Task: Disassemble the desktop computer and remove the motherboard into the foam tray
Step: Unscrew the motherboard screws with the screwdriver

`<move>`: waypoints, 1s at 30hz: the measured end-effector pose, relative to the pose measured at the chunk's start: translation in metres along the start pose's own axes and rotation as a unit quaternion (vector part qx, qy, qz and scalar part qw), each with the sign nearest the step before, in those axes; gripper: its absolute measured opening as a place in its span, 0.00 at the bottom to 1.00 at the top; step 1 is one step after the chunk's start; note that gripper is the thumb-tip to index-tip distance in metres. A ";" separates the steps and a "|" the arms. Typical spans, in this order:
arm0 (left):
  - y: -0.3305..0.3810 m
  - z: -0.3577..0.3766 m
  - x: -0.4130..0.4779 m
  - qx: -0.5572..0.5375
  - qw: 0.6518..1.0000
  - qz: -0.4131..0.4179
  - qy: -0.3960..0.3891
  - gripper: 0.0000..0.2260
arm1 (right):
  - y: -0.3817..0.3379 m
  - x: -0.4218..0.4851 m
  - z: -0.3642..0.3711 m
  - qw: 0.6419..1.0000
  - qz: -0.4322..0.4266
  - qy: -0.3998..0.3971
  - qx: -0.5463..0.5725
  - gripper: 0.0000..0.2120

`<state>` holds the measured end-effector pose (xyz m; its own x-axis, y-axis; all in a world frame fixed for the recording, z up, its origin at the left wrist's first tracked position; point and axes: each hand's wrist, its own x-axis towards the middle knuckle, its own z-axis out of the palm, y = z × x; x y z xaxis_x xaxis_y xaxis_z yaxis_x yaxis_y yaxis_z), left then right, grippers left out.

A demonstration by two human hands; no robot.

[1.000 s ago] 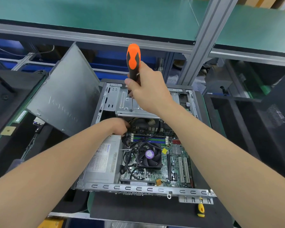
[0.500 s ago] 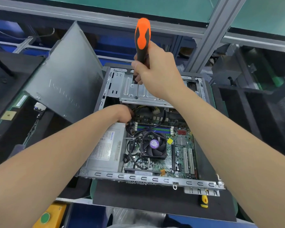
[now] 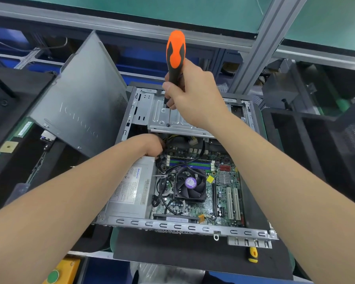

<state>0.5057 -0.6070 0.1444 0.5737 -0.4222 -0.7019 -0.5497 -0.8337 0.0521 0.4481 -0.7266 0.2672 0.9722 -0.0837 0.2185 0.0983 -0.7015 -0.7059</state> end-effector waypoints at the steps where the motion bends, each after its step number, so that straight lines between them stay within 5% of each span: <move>1: 0.000 0.000 0.000 -0.006 1.000 -0.001 0.003 0.20 | -0.001 0.001 -0.001 1.000 0.002 -0.011 -0.005 0.05; 20: 0.001 0.004 0.005 -0.041 0.999 0.005 0.030 0.24 | -0.013 0.001 -0.003 0.999 -0.029 -0.011 -0.041 0.11; 30: 0.010 0.012 0.017 0.060 0.998 -0.005 0.025 0.21 | -0.013 -0.001 -0.007 0.999 -0.023 -0.013 -0.034 0.12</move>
<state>0.5023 -0.6181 0.1245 0.6070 -0.4341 -0.6657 -0.6112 -0.7904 -0.0420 0.4445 -0.7223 0.2803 0.9722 -0.0328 0.2319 0.1292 -0.7508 -0.6478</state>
